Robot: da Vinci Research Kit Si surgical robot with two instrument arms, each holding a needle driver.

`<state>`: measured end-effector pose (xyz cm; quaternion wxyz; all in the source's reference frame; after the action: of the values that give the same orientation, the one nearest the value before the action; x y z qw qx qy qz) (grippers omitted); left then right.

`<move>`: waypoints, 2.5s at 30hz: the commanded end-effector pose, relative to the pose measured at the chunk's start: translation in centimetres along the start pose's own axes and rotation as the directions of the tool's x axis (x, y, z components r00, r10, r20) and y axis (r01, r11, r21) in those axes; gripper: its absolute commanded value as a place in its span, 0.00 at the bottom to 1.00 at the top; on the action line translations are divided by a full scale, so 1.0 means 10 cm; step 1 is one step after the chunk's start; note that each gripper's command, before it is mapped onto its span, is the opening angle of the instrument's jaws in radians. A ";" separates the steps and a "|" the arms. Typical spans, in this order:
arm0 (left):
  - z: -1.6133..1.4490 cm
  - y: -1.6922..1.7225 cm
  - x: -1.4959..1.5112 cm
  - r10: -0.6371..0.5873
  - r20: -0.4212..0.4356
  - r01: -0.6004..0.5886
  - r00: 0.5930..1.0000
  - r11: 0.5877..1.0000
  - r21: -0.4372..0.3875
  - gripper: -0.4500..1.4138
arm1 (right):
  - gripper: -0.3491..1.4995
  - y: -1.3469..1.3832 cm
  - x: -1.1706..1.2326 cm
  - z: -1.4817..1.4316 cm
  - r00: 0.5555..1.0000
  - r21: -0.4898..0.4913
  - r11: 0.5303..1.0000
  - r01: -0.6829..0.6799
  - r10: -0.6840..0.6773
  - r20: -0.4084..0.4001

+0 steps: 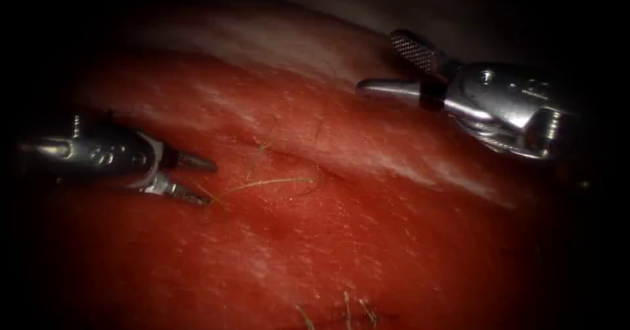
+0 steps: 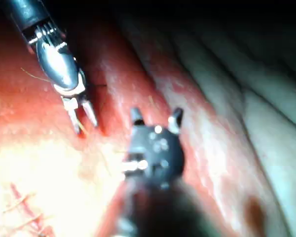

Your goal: Wound Closure

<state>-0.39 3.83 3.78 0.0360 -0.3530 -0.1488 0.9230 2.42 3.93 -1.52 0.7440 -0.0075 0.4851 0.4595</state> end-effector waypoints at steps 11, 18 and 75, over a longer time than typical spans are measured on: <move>0.053 0.030 -0.012 0.031 0.101 -0.024 0.994 0.998 -0.066 0.58 | 0.89 -0.006 0.002 0.013 1.000 0.000 1.000 0.000 0.000 -0.007; 0.047 0.025 -0.023 0.019 0.092 -0.010 0.996 0.996 -0.090 0.05 | 0.90 -0.012 0.001 0.017 1.000 0.007 1.000 0.000 0.000 -0.010; 0.088 -0.062 -0.015 -0.295 -0.380 0.390 0.877 0.898 0.203 0.05 | 0.00 -0.131 -0.092 0.146 0.968 0.520 0.817 0.250 -0.207 -0.140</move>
<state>-0.85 4.20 4.64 0.2736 -0.4668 -0.0708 0.8380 4.19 3.18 -0.67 0.7434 0.1143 0.6201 0.2229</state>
